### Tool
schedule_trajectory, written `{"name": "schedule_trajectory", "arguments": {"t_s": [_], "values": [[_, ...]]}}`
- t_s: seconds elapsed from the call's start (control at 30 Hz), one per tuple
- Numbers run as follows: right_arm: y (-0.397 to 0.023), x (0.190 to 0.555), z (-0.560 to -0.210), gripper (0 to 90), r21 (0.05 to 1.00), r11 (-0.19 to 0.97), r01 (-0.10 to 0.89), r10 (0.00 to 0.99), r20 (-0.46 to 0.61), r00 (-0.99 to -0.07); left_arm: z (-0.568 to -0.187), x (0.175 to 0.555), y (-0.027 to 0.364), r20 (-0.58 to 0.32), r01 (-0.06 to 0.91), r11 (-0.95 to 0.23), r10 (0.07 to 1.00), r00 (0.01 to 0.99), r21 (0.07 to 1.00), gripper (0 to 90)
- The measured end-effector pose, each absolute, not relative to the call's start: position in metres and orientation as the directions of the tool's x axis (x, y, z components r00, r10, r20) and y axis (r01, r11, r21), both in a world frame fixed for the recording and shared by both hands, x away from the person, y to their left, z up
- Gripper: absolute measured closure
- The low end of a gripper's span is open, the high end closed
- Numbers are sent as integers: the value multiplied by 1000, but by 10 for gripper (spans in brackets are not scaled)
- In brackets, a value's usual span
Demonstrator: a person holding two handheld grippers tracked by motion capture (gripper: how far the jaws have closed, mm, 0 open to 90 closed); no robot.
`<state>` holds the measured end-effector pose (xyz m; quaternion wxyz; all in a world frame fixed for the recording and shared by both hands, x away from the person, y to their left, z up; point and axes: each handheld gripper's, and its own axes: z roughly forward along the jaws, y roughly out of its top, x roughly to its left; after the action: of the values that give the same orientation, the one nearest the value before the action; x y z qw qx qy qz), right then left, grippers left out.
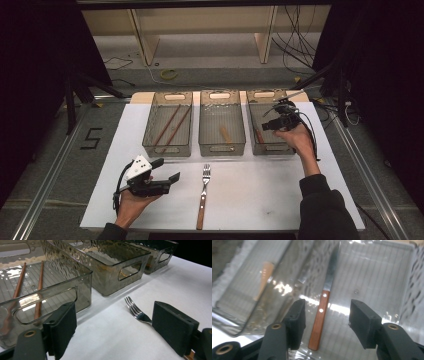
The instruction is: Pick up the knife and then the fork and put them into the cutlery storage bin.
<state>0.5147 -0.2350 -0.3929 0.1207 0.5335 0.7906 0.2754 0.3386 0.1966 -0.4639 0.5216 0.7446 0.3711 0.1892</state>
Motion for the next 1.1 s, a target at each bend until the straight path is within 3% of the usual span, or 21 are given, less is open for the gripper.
{"name": "schedule_trajectory", "arguments": {"t_s": [0.53,1.1], "values": [[-198,458,-369,382,702,350,620,800,120,-588,-464,339,197,-103,352,-179,752,651,918,192],[-156,398,-394,378,736,405,543,656,180,-733,-463,338,197,-97,349,-184,751,653,919,192]]}}
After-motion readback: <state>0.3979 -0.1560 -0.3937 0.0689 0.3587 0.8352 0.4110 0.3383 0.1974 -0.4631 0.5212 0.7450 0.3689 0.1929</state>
